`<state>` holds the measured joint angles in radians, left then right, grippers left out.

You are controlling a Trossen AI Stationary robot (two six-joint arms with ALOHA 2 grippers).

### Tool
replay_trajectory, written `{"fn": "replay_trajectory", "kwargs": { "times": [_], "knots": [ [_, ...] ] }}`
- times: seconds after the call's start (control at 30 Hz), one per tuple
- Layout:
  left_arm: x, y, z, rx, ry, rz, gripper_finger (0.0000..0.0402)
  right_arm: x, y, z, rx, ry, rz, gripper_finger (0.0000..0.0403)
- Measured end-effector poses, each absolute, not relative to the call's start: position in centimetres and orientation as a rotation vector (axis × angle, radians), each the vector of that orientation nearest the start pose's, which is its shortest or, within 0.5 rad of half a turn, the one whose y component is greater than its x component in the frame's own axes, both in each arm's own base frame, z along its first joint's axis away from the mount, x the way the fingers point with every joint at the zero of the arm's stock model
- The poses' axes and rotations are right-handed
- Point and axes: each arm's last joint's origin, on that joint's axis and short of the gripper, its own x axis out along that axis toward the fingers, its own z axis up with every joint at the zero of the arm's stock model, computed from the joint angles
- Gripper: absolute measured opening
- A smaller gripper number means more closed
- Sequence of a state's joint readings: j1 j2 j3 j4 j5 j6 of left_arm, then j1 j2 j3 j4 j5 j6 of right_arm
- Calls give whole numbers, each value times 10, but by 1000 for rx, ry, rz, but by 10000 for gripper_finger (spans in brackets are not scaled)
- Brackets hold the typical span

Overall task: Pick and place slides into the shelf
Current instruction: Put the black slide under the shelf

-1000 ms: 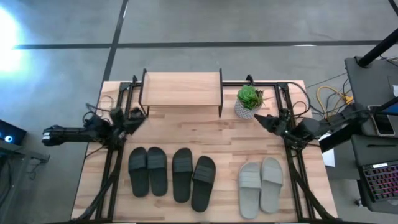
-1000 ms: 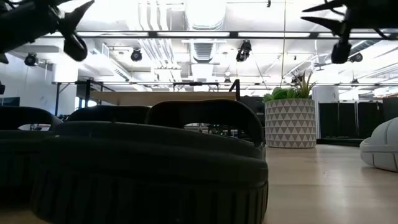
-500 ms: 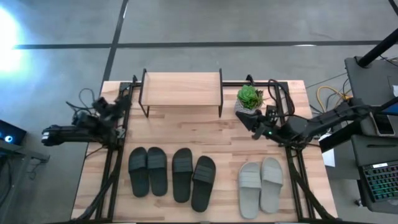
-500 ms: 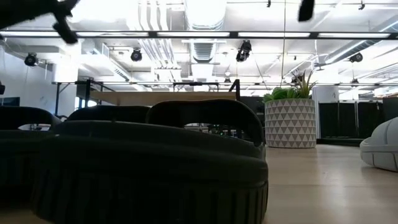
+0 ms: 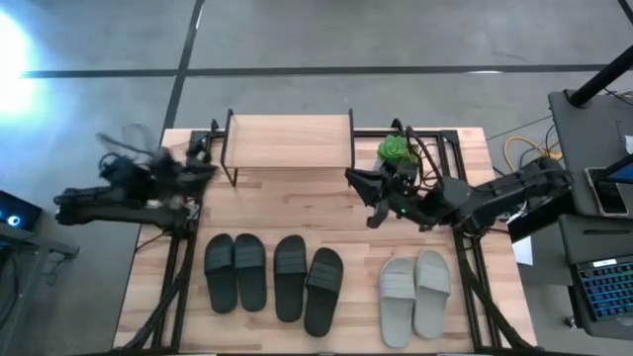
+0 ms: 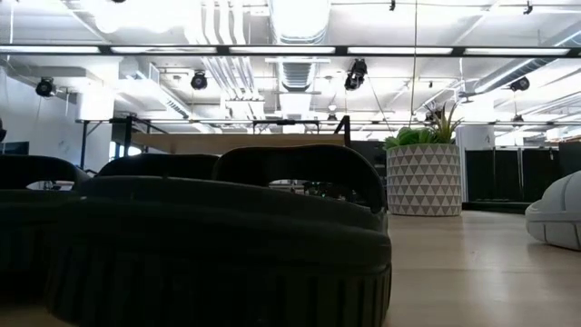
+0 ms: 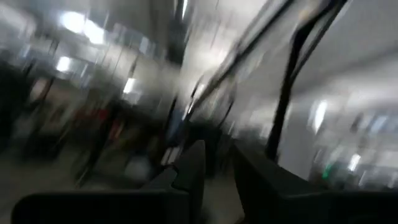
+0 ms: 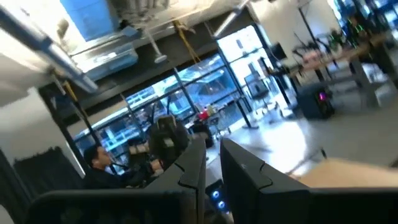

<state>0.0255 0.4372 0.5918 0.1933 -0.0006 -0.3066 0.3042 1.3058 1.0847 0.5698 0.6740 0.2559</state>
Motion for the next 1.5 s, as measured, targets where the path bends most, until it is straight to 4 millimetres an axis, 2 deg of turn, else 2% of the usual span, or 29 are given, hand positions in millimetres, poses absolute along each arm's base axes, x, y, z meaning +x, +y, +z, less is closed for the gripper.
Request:
{"fn": "replay_trajectory", "kwargs": {
  "times": [0.07,0.13,0.23,0.4,0.73,0.93,1.07,1.23,1.5],
  "knots": [
    [109,4,345,-246,-59,64,67,283,68,401,376,-313,-343,43],
    [111,5,348,-210,145,130,67,285,66,403,355,-233,-360,43],
    [121,5,354,-187,307,139,67,285,62,400,398,-109,-393,43],
    [130,5,366,-140,354,135,67,284,56,384,420,41,-452,43],
    [143,0,355,-170,567,116,67,291,51,352,519,125,-512,43],
    [153,-9,352,-224,617,-99,67,295,52,345,564,177,-428,43],
    [156,-15,343,-213,690,-127,67,296,53,344,621,182,-413,43],
    [156,-23,335,-157,794,-145,67,293,59,341,602,222,-407,52],
    [162,-48,322,-159,880,-90,67,283,75,328,525,376,-400,97]
  ]
}}
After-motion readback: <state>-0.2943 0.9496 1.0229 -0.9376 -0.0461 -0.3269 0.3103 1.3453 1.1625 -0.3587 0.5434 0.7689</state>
